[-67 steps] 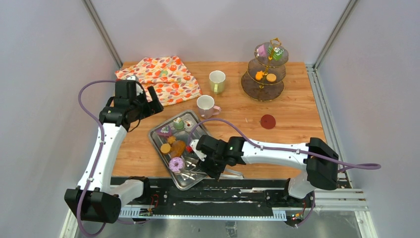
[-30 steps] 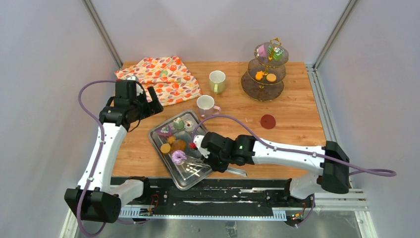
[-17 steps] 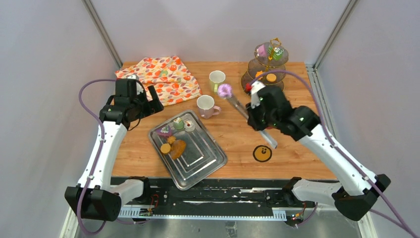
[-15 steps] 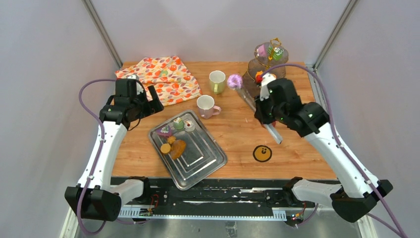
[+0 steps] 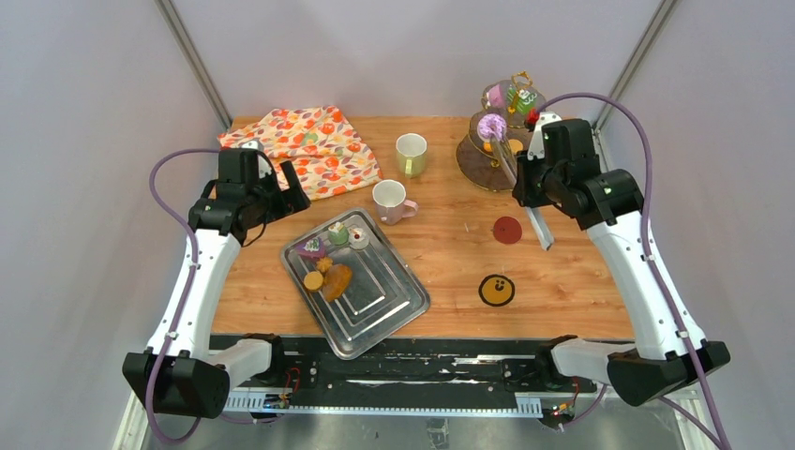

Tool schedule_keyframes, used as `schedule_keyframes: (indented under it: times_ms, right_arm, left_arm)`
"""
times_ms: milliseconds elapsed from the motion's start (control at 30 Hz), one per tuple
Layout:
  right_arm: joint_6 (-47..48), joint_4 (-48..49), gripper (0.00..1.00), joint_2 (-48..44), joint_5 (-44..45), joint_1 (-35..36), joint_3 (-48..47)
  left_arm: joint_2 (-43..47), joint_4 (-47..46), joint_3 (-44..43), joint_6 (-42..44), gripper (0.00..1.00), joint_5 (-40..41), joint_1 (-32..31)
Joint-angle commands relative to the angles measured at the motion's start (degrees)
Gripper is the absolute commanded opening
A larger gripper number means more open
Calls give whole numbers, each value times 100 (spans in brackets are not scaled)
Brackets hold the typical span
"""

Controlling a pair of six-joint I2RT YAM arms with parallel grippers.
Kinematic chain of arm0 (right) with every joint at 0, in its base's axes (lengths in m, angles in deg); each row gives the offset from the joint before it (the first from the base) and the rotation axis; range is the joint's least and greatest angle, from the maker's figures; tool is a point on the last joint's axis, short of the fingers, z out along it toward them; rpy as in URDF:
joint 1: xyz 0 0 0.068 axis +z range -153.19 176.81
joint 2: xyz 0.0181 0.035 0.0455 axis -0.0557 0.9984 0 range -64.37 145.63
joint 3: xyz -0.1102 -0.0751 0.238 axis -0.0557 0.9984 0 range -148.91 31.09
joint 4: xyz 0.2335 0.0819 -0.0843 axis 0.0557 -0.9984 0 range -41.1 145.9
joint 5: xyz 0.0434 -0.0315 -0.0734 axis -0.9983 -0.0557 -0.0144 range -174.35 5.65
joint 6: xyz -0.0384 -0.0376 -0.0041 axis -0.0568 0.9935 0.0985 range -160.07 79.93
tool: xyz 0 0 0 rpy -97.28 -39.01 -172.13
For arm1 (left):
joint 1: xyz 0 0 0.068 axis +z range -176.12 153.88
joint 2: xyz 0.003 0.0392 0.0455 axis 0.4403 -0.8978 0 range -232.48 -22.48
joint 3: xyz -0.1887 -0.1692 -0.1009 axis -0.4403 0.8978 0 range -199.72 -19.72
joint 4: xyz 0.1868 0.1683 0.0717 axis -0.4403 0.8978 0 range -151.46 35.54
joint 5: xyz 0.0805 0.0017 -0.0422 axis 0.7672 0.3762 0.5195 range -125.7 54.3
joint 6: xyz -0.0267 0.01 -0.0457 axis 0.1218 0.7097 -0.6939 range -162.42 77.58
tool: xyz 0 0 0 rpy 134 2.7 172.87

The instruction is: Serve the afternoon tea

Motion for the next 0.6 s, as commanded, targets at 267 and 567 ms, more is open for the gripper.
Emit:
schedule_keyframes:
  times_ms: [267, 567]
  right_arm:
    - [53, 141, 0, 290, 116, -908, -633]
    - [66, 175, 0, 914, -72, -1121, -1023]
  left_arm:
    - [17, -232, 138, 49, 100, -147, -19]
    - [62, -168, 170, 153, 100, -39, -19]
